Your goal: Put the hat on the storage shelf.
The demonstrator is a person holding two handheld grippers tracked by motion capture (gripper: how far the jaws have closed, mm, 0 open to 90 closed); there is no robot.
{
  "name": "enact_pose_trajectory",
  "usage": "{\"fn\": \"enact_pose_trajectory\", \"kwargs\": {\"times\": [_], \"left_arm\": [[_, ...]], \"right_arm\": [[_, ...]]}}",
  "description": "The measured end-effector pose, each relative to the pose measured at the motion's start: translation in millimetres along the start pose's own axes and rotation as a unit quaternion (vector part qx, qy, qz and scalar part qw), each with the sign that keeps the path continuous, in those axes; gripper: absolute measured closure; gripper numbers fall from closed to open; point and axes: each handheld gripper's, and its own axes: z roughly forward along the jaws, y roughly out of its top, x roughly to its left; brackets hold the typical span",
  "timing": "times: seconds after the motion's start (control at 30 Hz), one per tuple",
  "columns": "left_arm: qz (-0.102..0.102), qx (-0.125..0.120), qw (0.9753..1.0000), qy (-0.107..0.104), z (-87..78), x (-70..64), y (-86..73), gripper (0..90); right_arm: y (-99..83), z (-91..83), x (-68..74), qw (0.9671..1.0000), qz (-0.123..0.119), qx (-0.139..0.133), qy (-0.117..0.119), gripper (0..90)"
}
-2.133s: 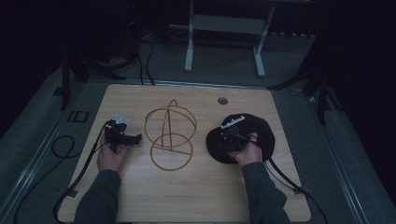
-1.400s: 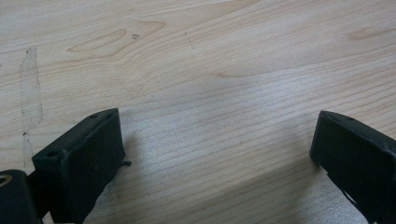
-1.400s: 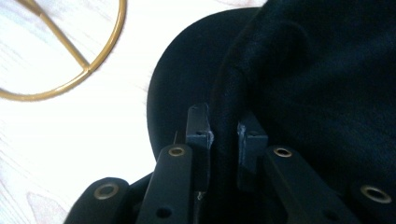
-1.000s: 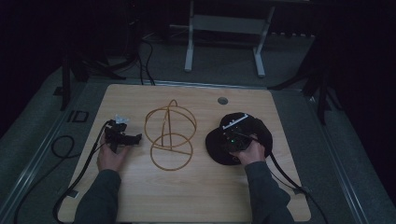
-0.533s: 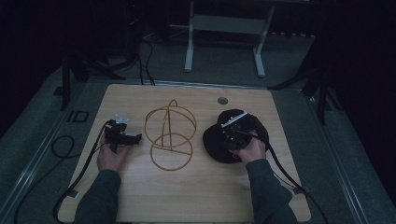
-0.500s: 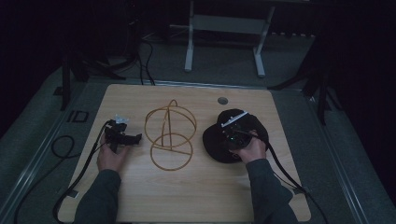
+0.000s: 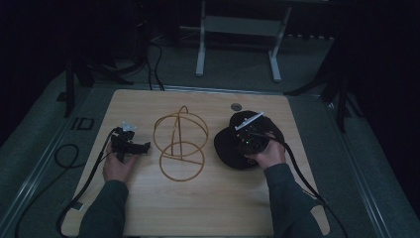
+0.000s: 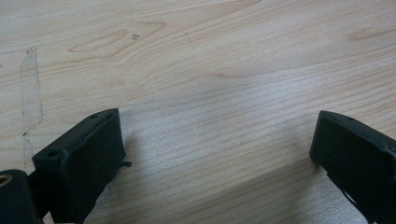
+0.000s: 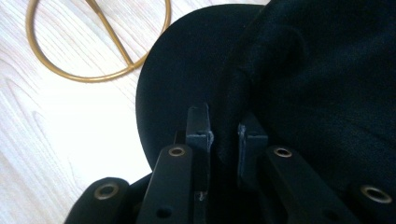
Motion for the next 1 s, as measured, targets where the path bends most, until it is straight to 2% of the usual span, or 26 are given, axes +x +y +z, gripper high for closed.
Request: {"fn": "enact_pose_trajectory", "kwargs": {"times": [0.27,0.37,0.47,1.0], "left_arm": [[0.000,0.000,1.0000,0.000,0.0,0.0,0.0,2.4],[0.000,0.000,1.0000,0.000,0.0,0.0,0.0,2.4],[0.000,0.000,1.0000,0.000,0.0,0.0,0.1,2.5],[0.000,0.000,1.0000,0.000,0.0,0.1,0.1,2.5]], "right_arm": [[9.9,-15.9,1.1,0.9999,-0.012,-0.007,0.001,79.5],[16.1,-19.5,2.8,0.9995,-0.032,0.008,-0.004,79.2],[20.0,-23.6,4.1,0.9991,-0.040,0.011,-0.006,79.2],[34.8,-56.5,3.3,0.9985,-0.054,-0.011,-0.003,79.2]]}}
